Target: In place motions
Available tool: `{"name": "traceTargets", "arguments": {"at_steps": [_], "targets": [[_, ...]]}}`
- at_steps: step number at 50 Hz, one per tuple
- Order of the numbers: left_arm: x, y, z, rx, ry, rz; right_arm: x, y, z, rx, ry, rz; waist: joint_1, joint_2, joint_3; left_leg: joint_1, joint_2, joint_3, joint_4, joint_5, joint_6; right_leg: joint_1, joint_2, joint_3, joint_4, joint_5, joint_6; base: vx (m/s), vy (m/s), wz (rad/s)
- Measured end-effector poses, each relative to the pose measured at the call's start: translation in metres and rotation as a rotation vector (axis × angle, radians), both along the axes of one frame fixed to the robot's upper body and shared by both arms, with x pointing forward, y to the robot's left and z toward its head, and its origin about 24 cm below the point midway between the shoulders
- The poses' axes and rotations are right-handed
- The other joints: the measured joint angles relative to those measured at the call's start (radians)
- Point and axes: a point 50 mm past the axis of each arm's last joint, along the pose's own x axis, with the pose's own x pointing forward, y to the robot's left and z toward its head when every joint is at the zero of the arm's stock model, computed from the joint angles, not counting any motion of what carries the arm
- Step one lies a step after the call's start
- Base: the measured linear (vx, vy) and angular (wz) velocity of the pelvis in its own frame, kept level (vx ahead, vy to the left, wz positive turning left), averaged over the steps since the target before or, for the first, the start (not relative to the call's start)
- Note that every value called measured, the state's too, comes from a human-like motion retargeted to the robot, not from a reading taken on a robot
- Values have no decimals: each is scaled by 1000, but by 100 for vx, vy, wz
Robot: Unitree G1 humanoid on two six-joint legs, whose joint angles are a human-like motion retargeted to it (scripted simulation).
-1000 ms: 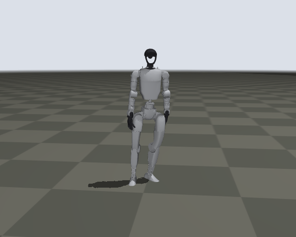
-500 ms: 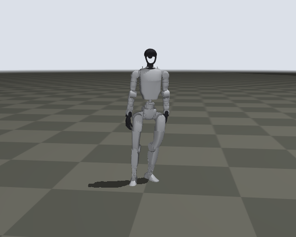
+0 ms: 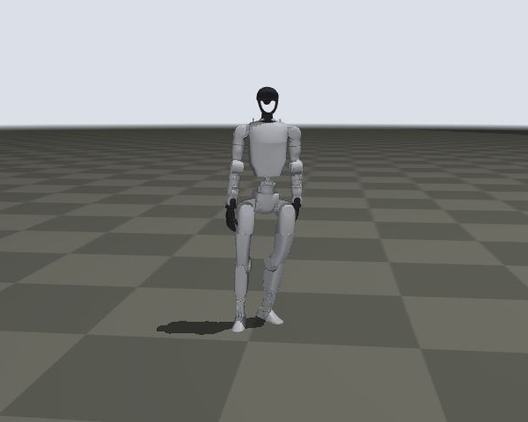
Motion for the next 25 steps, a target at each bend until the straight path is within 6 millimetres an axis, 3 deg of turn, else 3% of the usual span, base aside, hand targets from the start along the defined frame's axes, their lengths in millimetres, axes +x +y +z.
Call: {"name": "traceTargets", "arguments": {"at_steps": [13, 25], "targets": [[-9, -1, 2, 9, 38, 6, -10, 0, 1, 1, 37, -9, -9, 8, -32, 19, 9, 17, 9, -19, -3, -1, 5, 13, 32, -21, -4, 12, 4, -6], [-1, -1, 0, 6, 8, 13, -10, 2, 0, 14, 34, -22, -3, 4, -19, 3, 9, 24, 8, -15, -4, -21, 0, 19, 36, -11, -8, -2, -3, -2]]}}
